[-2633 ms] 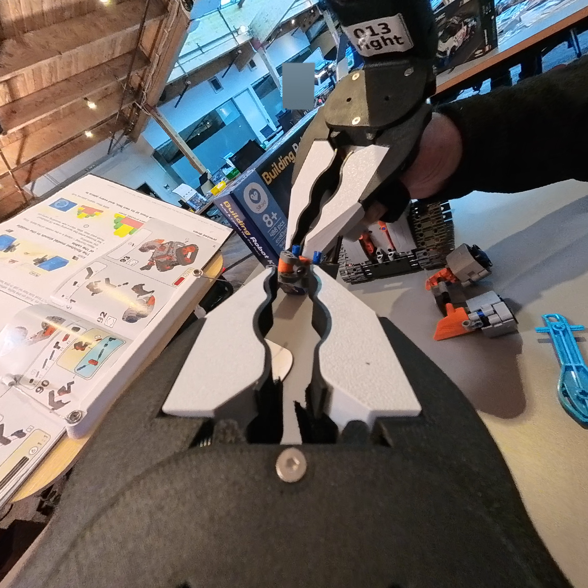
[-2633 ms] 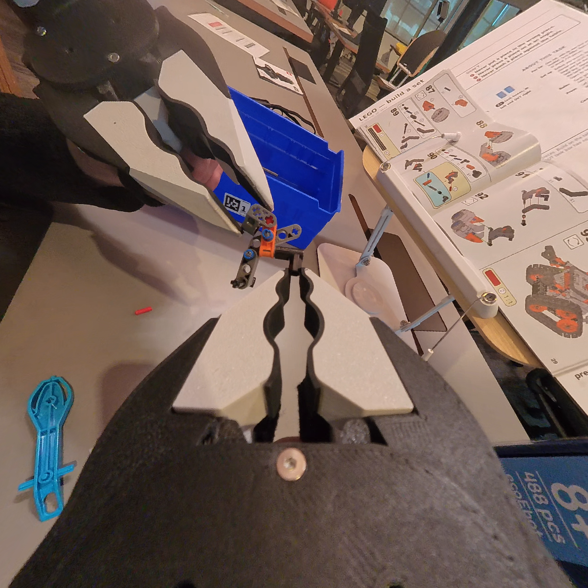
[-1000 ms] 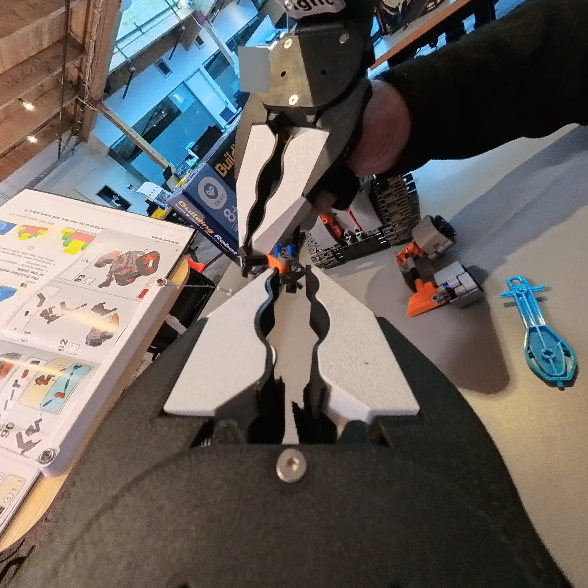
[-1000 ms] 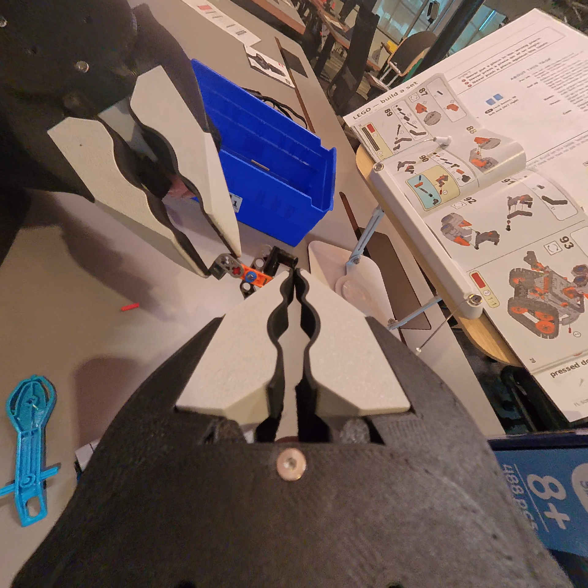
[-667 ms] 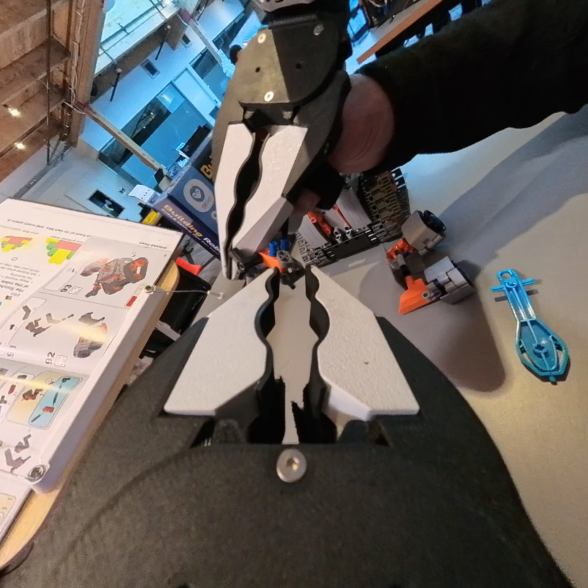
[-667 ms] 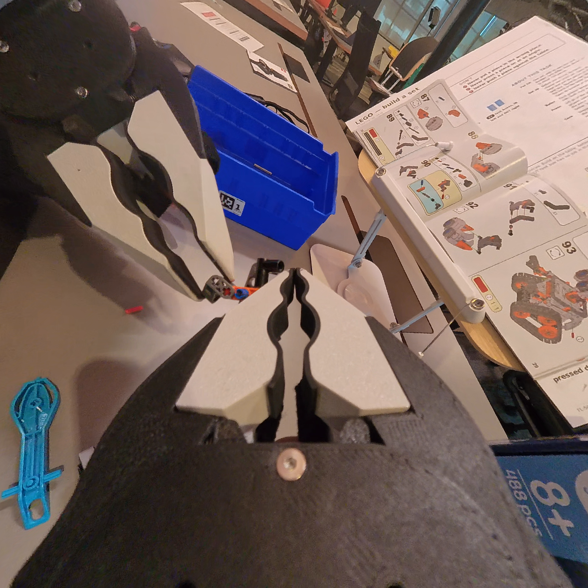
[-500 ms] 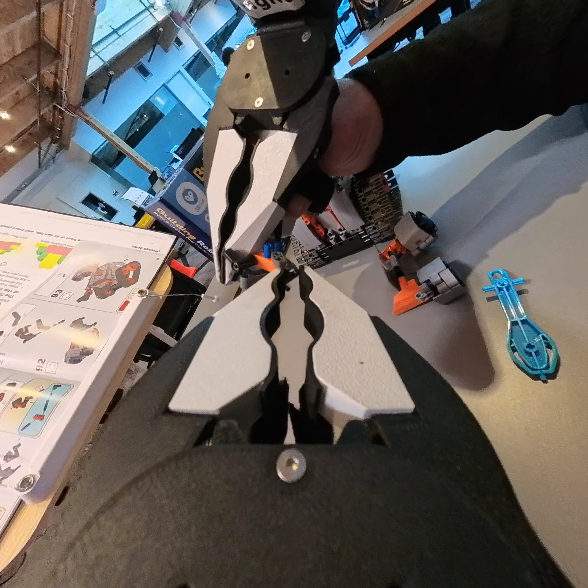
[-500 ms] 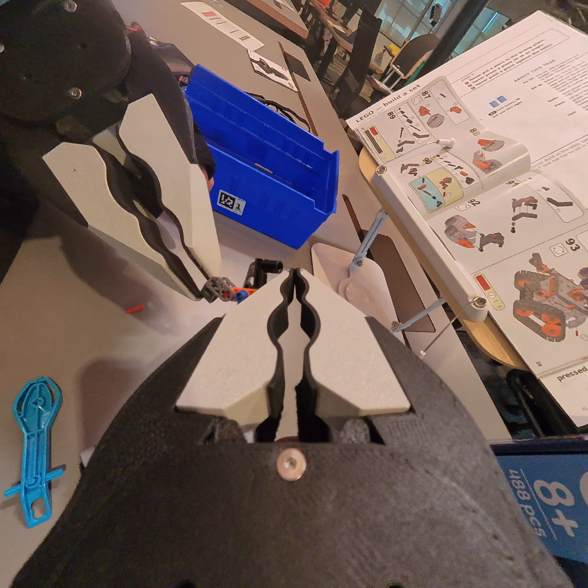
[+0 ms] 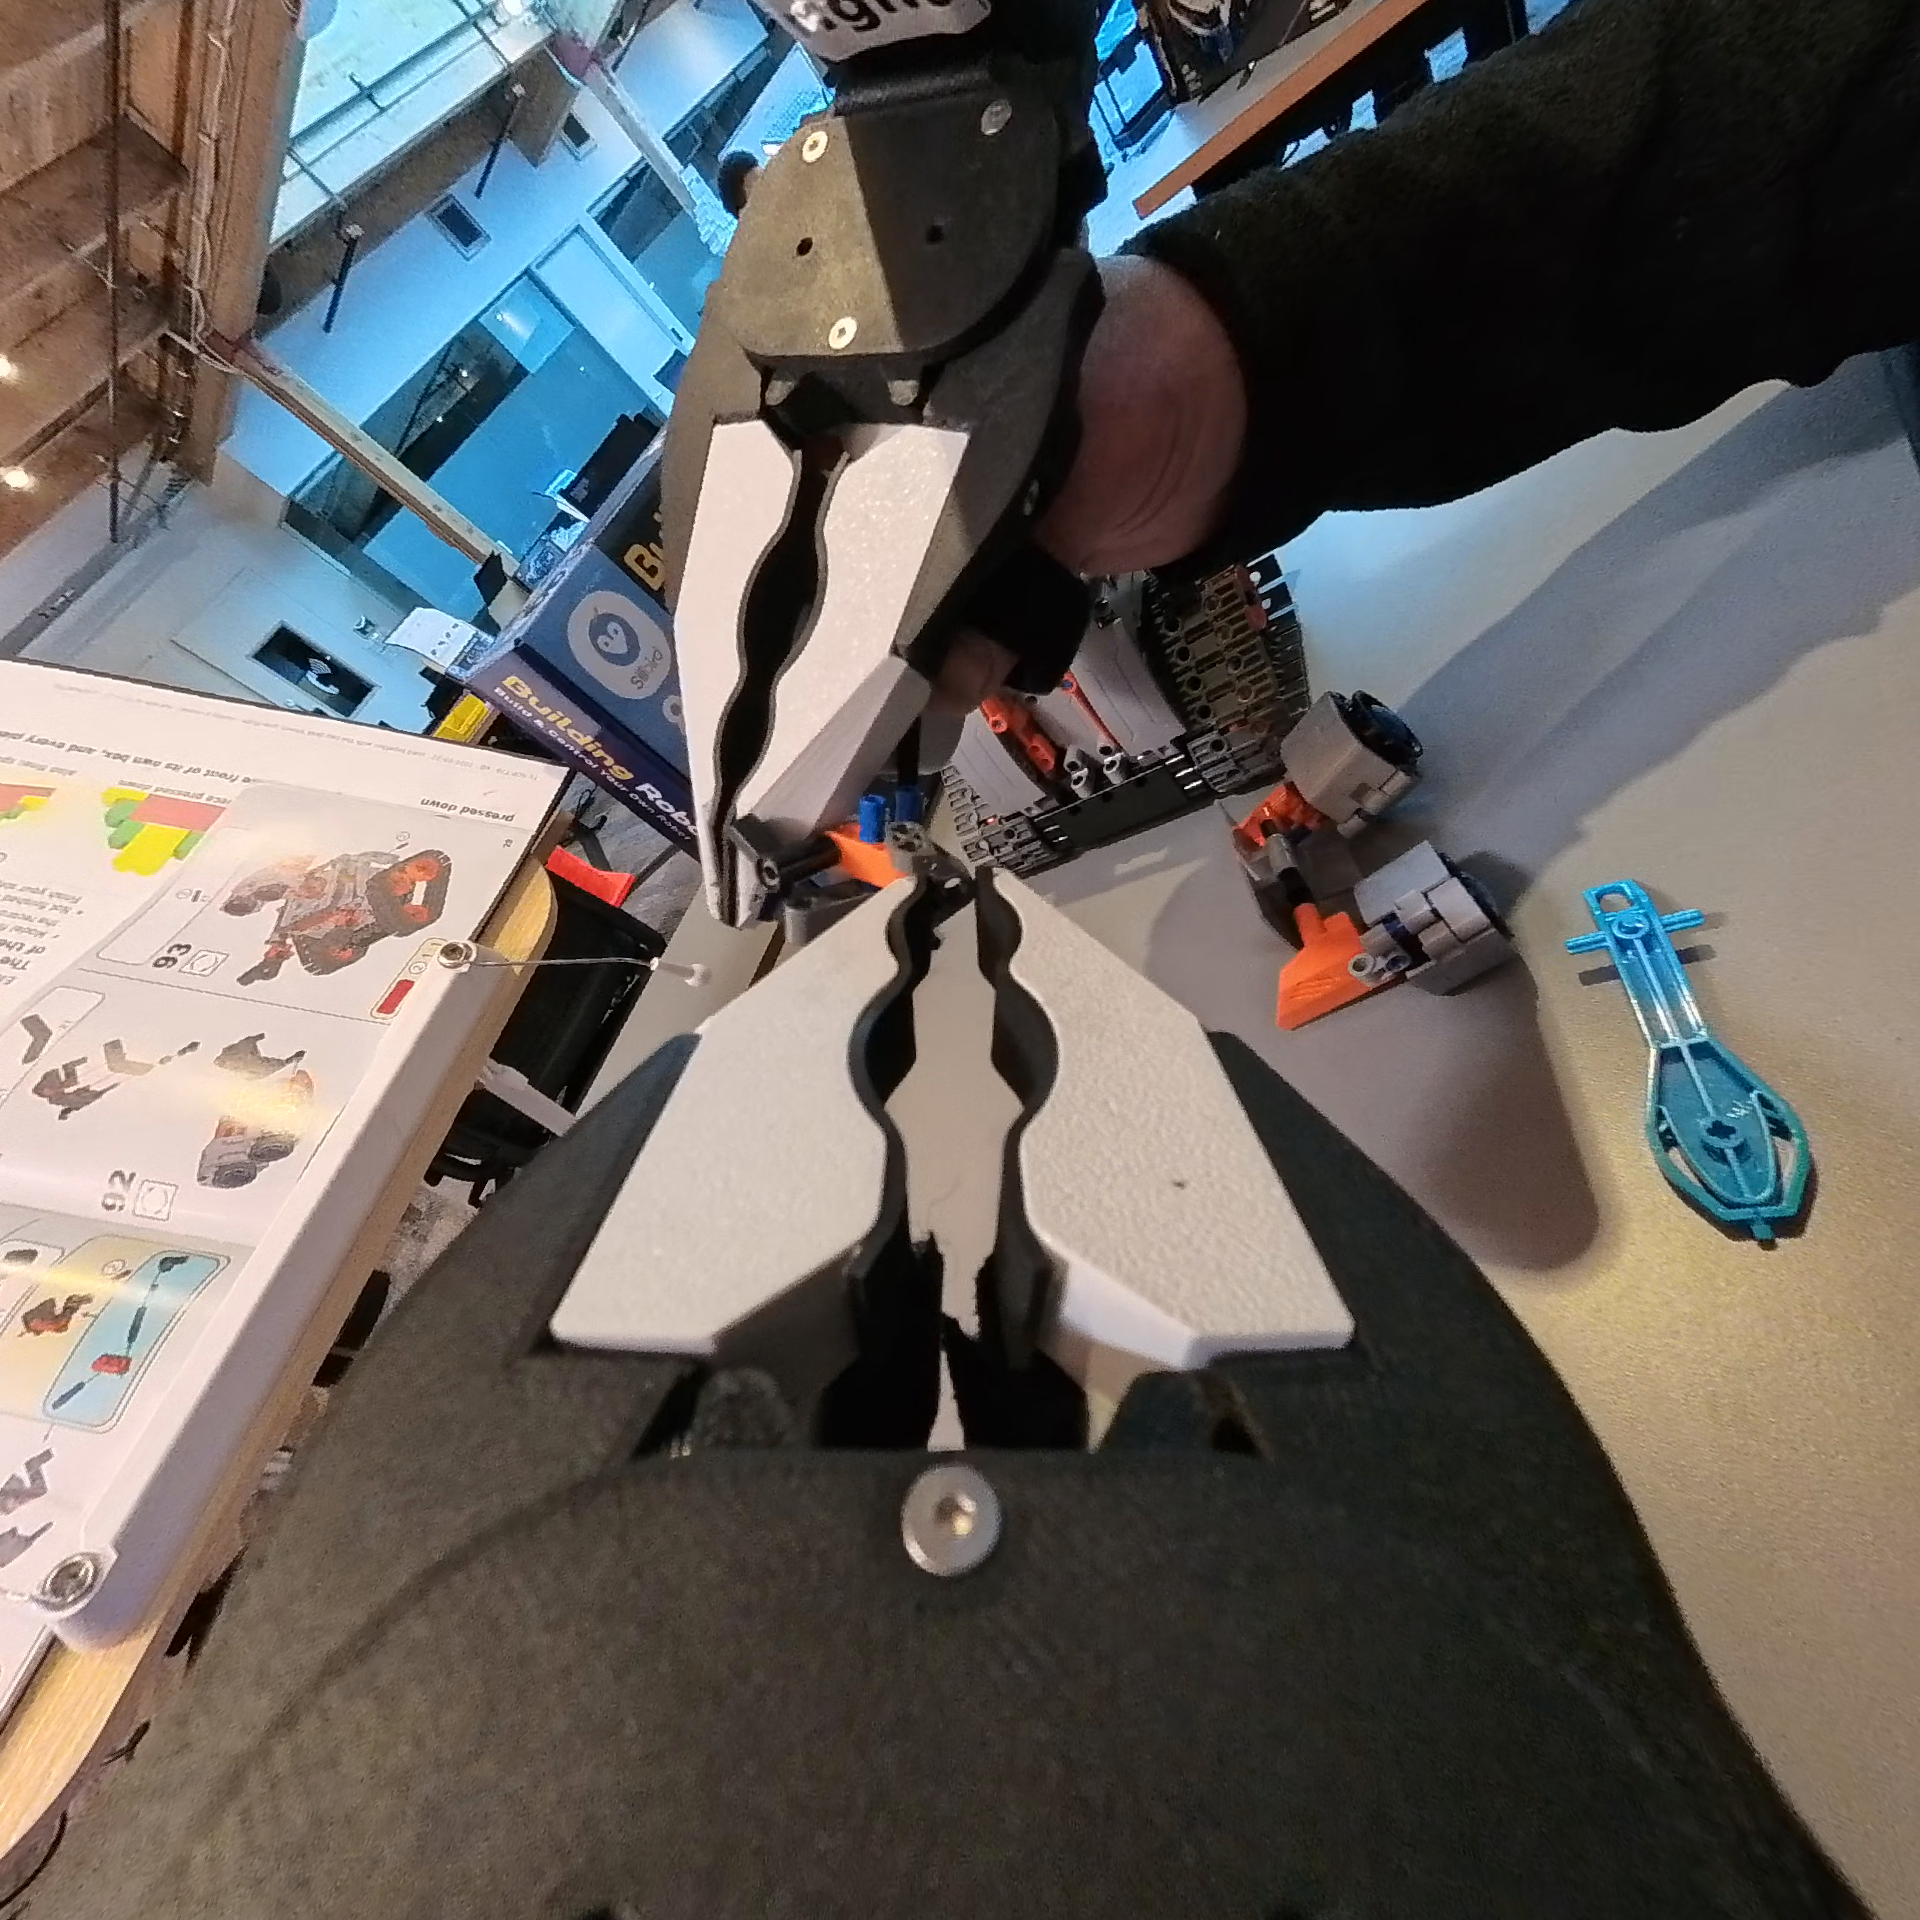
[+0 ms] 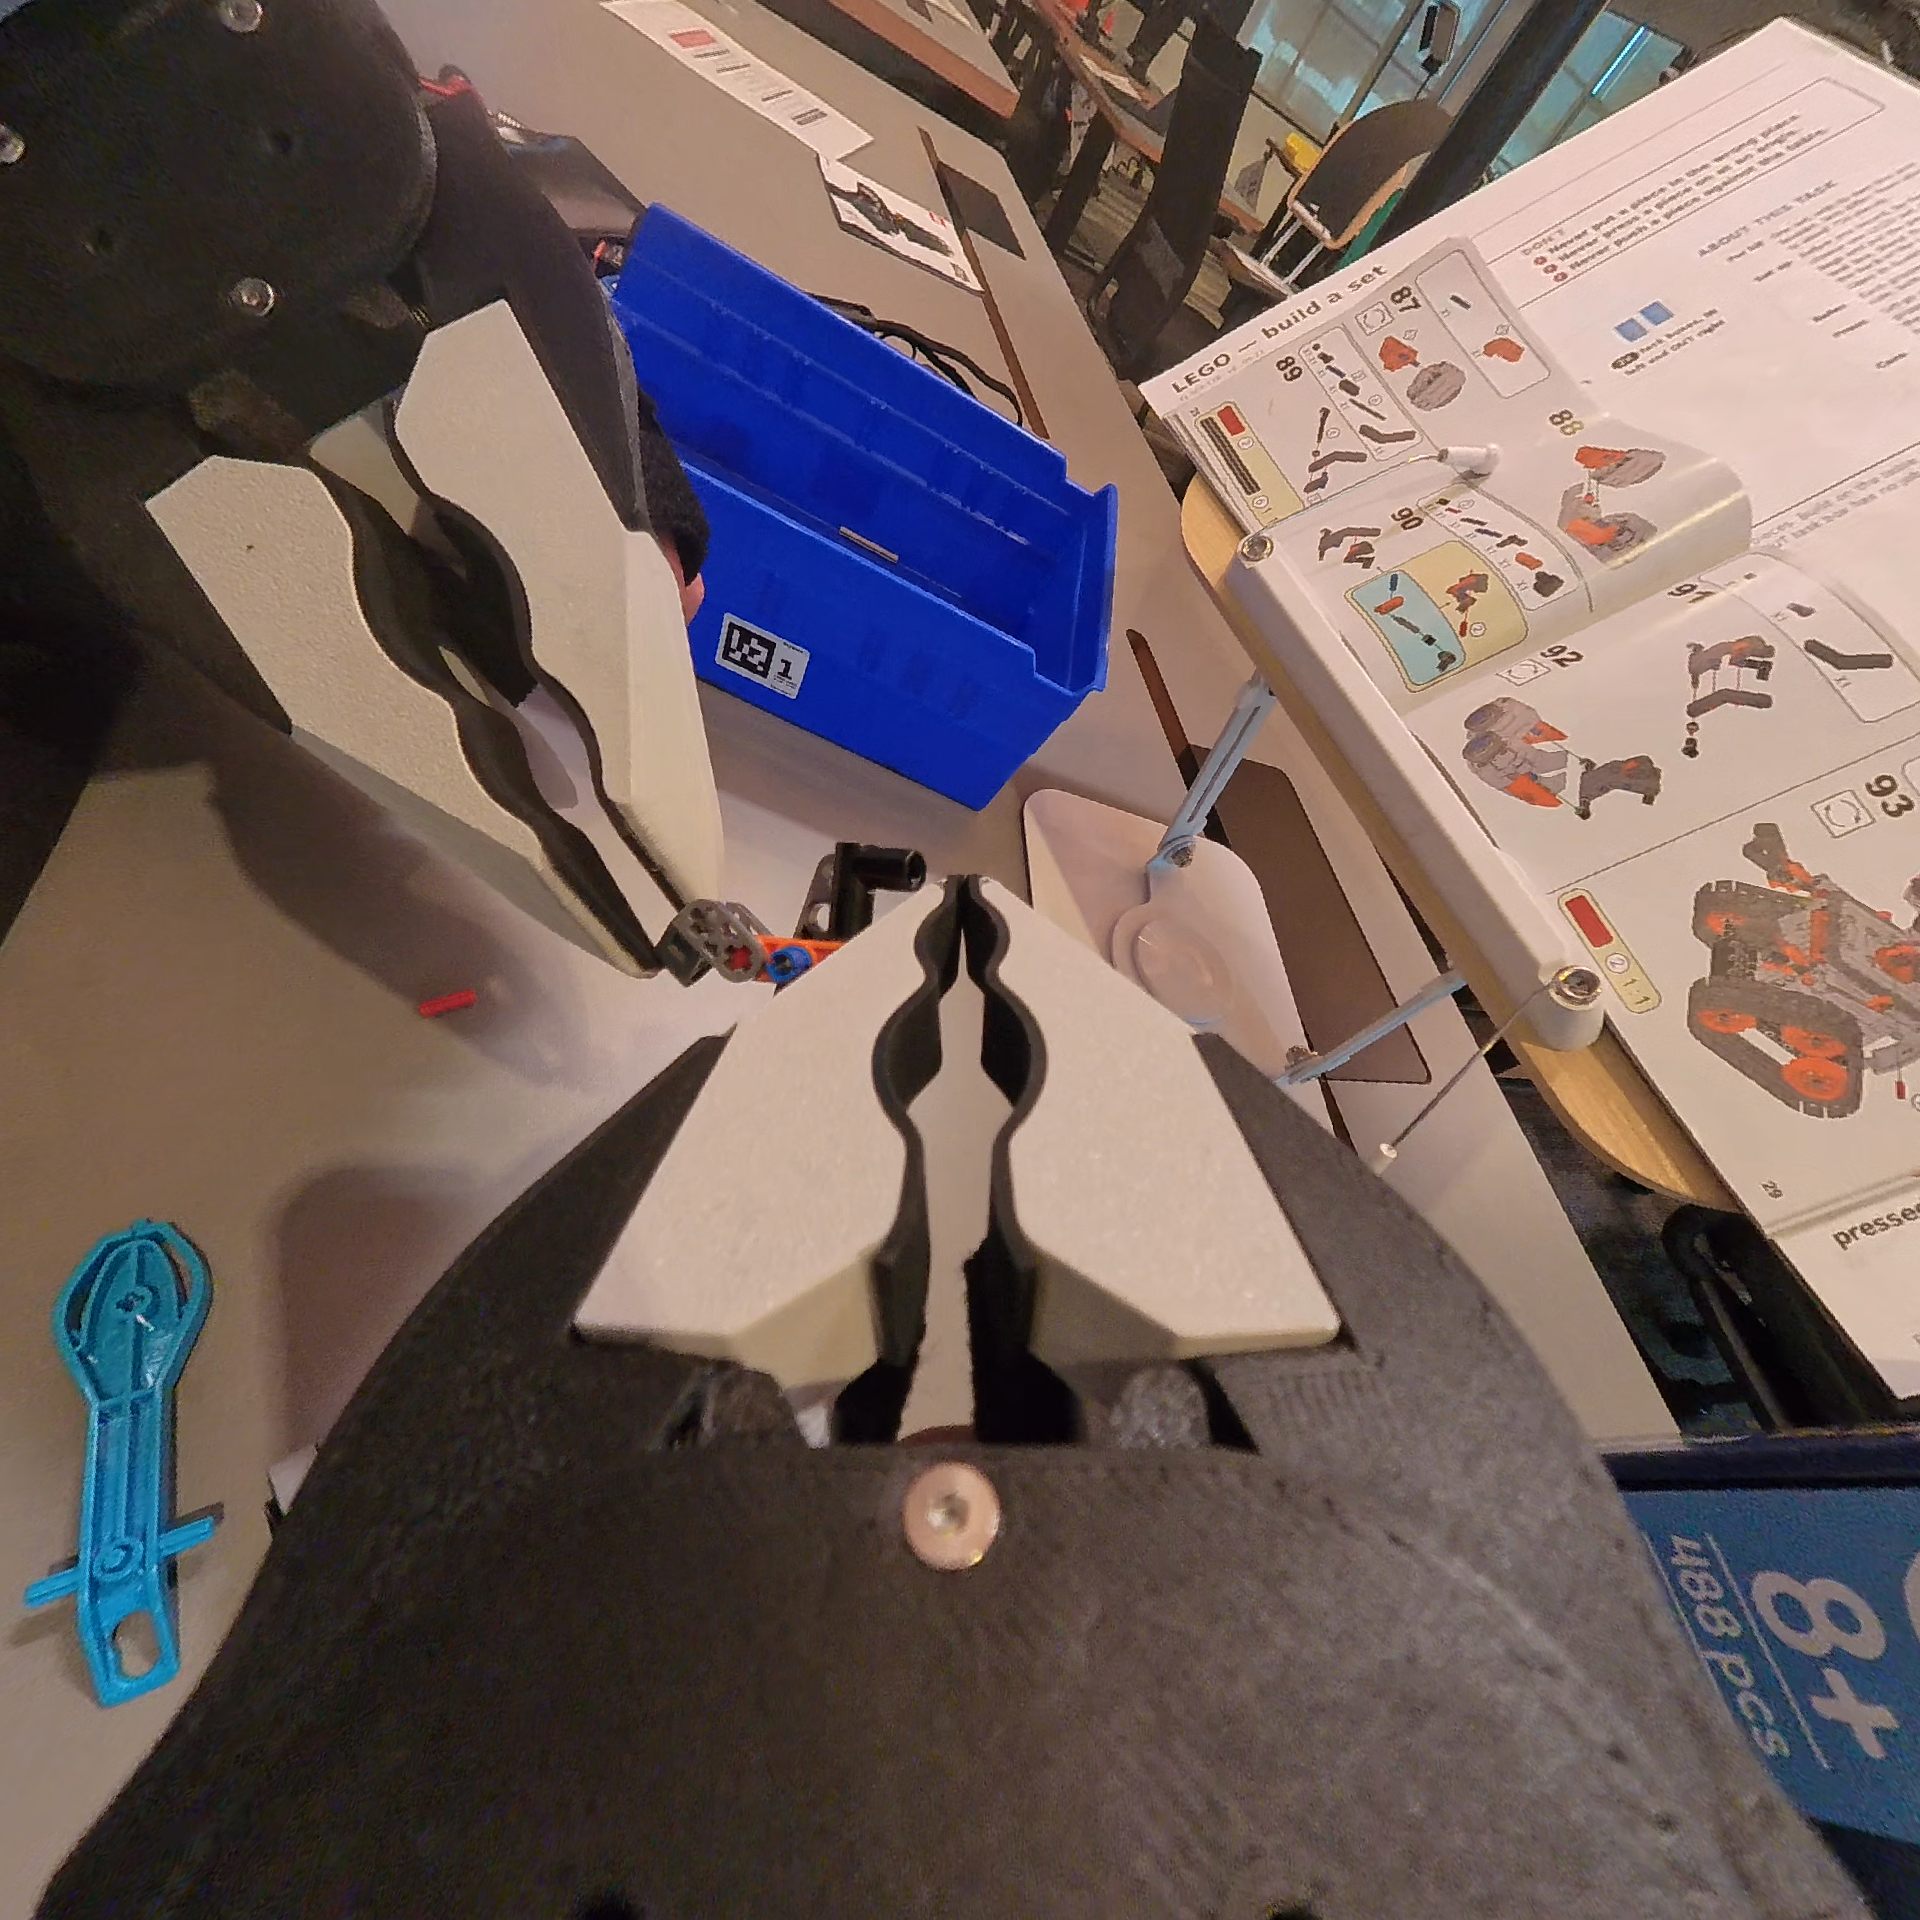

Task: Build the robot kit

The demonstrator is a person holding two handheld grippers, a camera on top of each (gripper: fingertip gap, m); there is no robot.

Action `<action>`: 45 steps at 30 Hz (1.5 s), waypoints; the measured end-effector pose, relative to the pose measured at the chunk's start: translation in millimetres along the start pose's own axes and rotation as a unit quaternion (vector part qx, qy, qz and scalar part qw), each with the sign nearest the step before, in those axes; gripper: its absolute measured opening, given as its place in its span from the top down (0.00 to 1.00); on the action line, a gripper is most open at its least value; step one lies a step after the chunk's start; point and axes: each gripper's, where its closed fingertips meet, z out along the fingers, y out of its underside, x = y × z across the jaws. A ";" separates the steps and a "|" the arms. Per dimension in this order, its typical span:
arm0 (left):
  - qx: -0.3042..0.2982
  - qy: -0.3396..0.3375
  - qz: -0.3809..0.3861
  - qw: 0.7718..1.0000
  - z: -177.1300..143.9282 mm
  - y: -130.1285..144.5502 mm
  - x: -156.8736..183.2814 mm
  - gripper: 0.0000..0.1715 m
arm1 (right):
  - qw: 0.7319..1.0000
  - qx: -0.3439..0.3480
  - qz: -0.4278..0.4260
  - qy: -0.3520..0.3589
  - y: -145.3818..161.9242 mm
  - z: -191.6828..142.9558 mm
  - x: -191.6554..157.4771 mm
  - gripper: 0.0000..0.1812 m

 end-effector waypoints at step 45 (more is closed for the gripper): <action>0.003 0.023 -0.017 1.000 0.4 2.6 4.4 0.96 | 1.000 0.003 0.029 -0.006 1.1 1.9 1.7 1.00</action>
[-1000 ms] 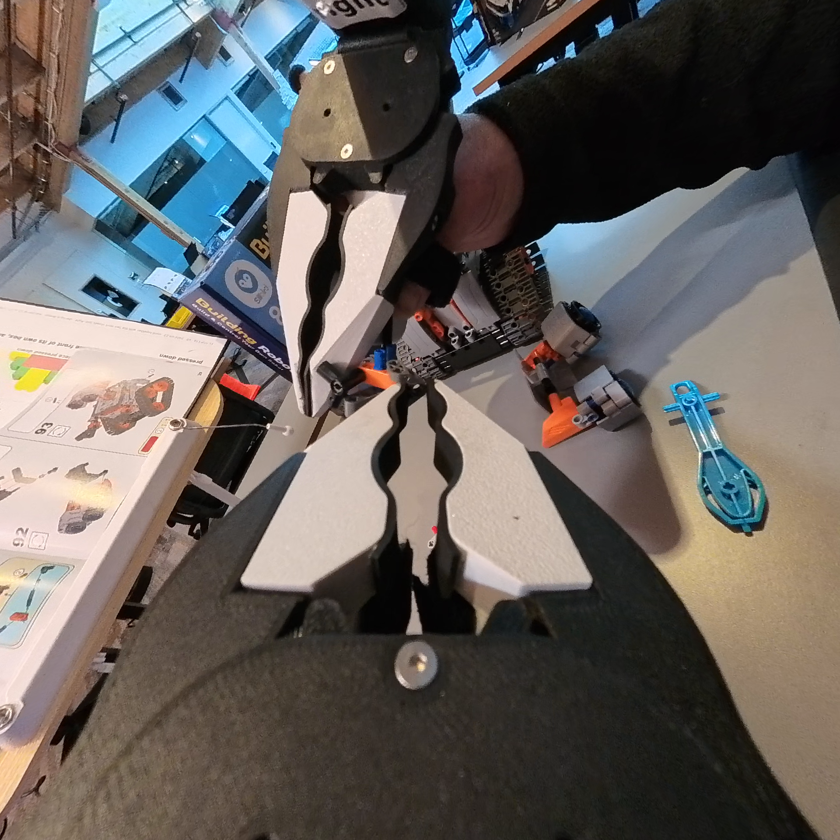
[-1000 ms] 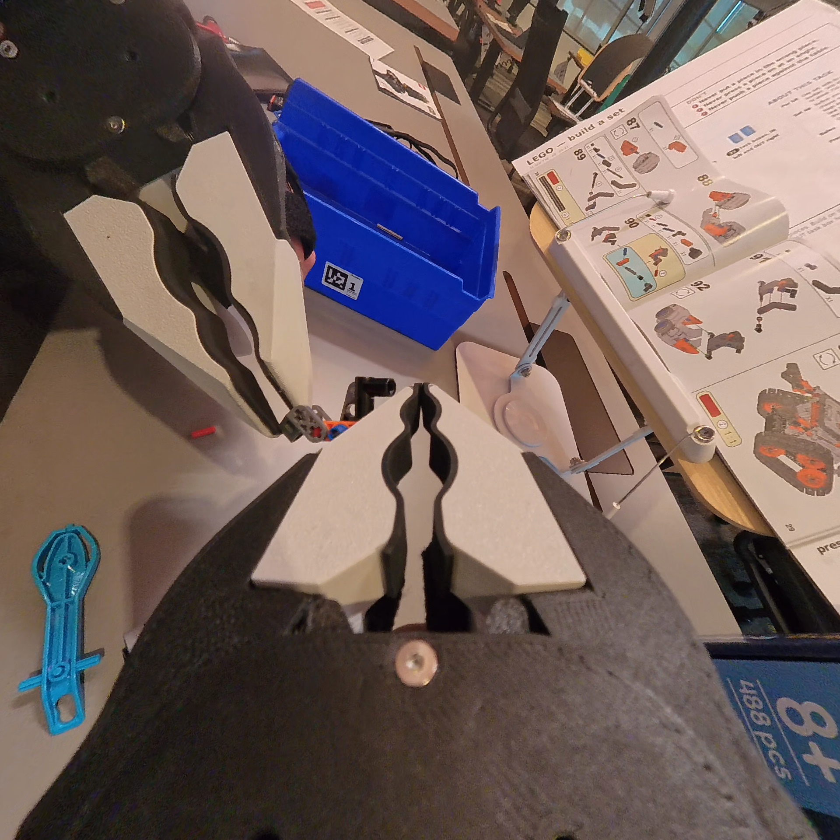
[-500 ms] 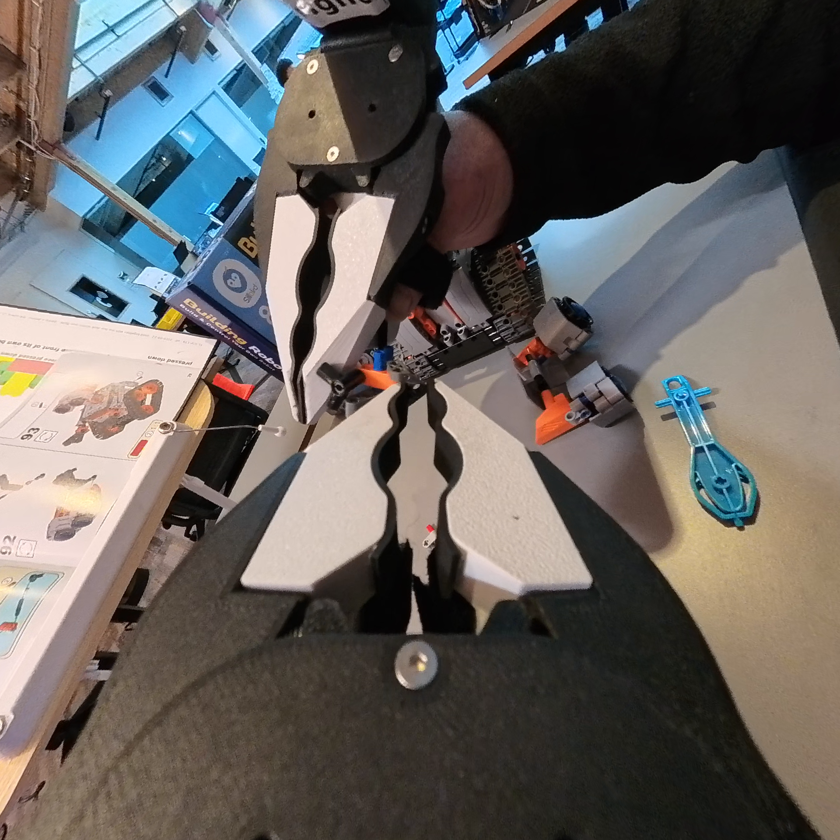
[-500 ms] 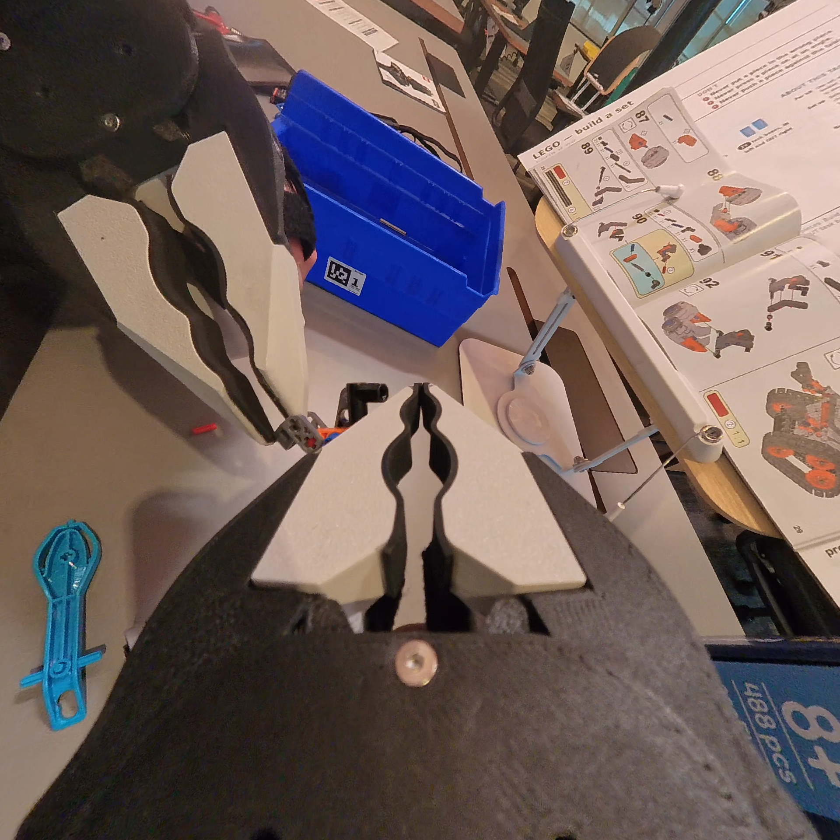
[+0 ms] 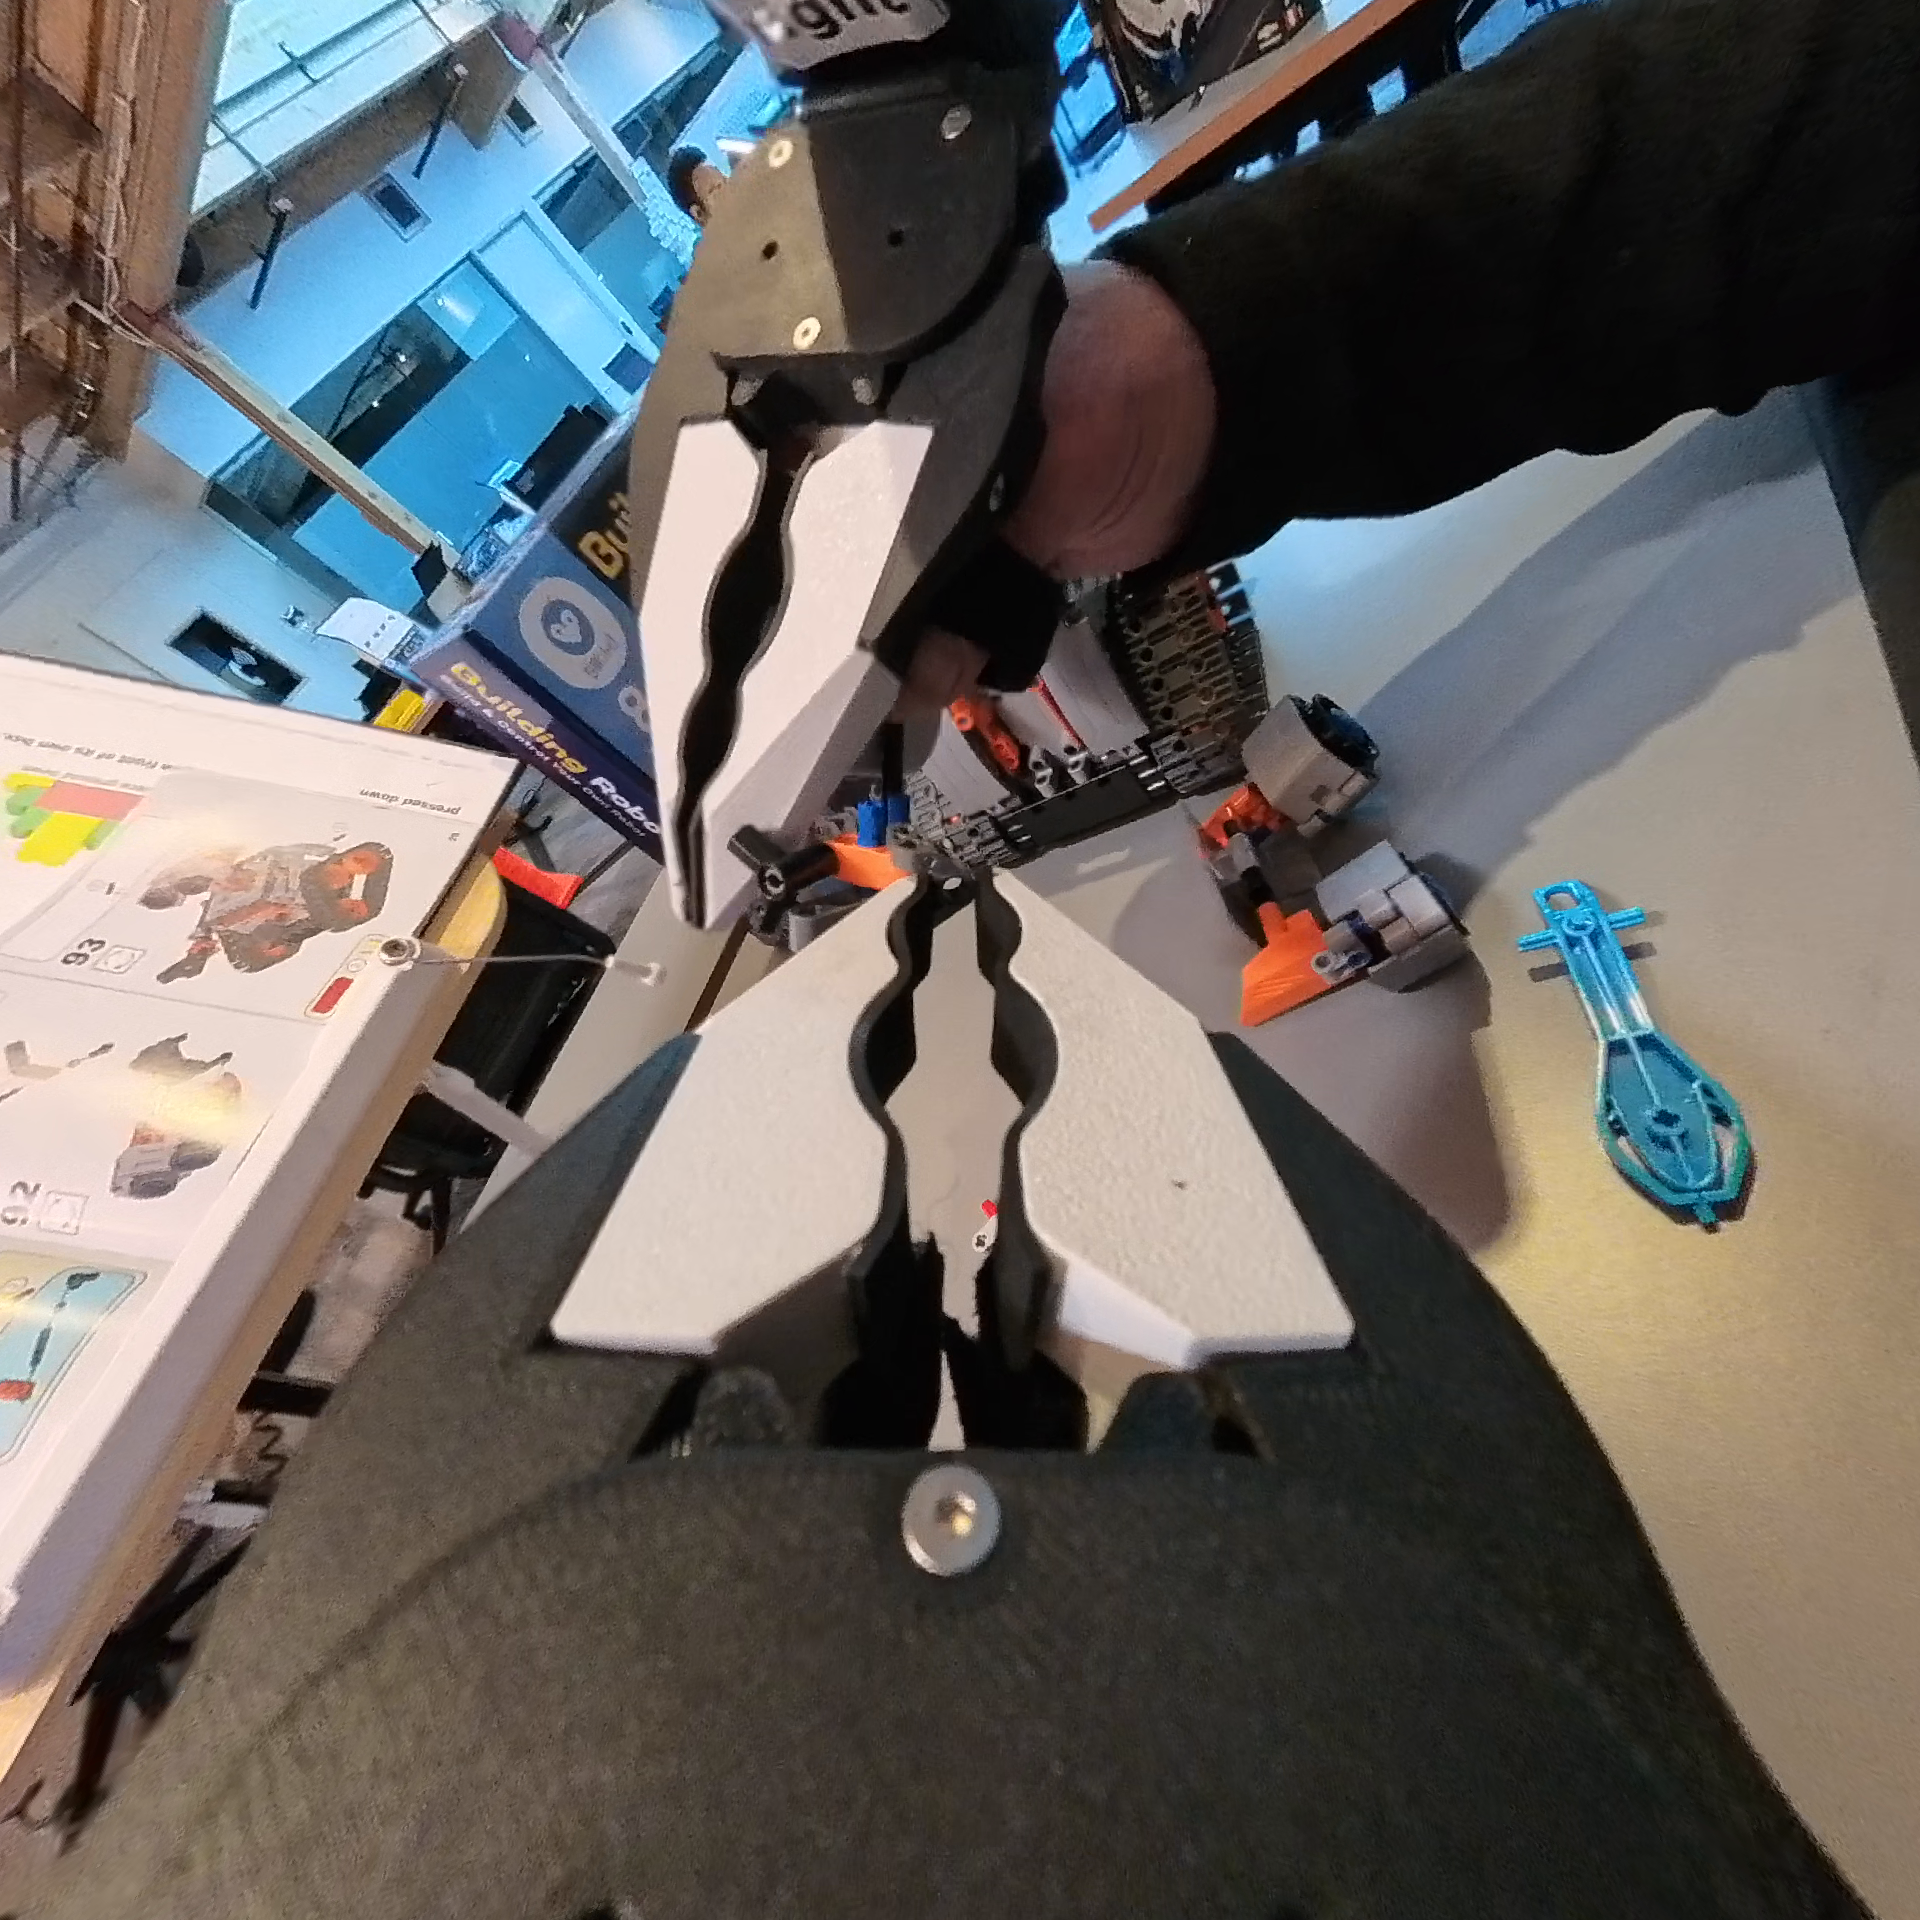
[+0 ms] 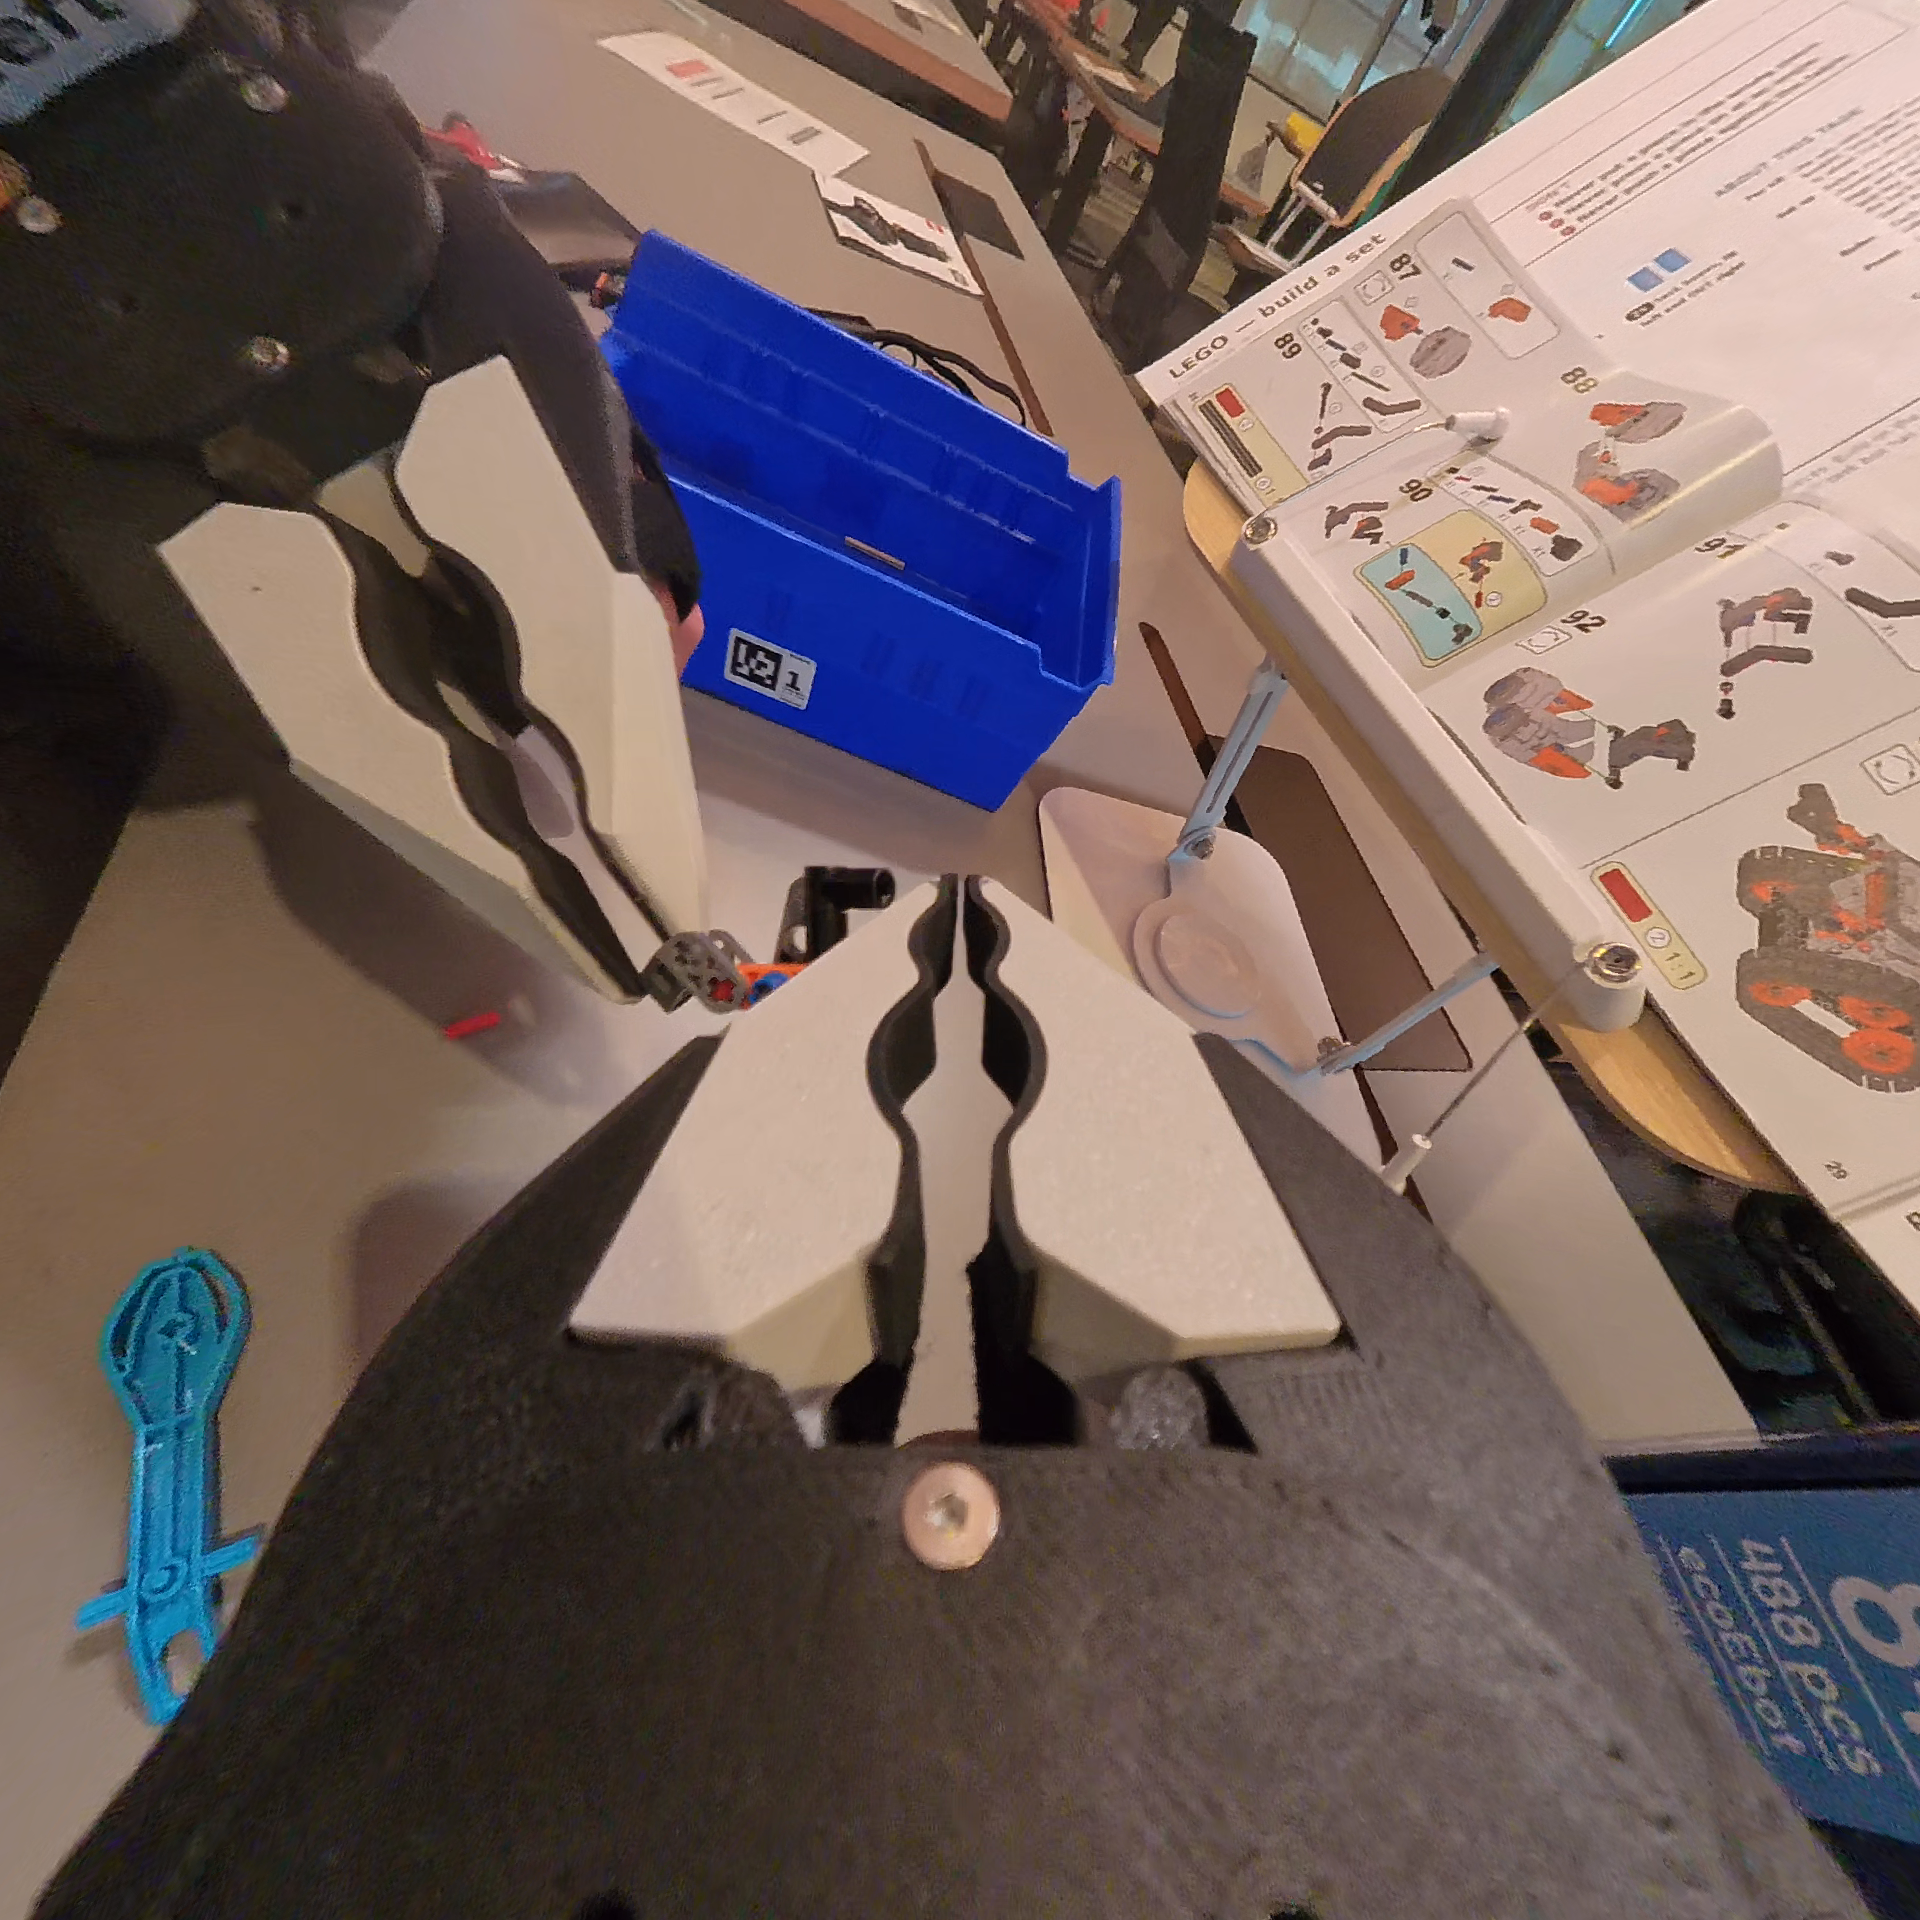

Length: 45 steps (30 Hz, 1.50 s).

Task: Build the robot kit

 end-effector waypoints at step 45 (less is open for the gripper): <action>0.159 -0.007 -0.264 0.951 -33.4 -7.4 -59.2 0.97 | 0.988 0.039 0.111 -0.097 -10.9 -0.3 -18.5 0.97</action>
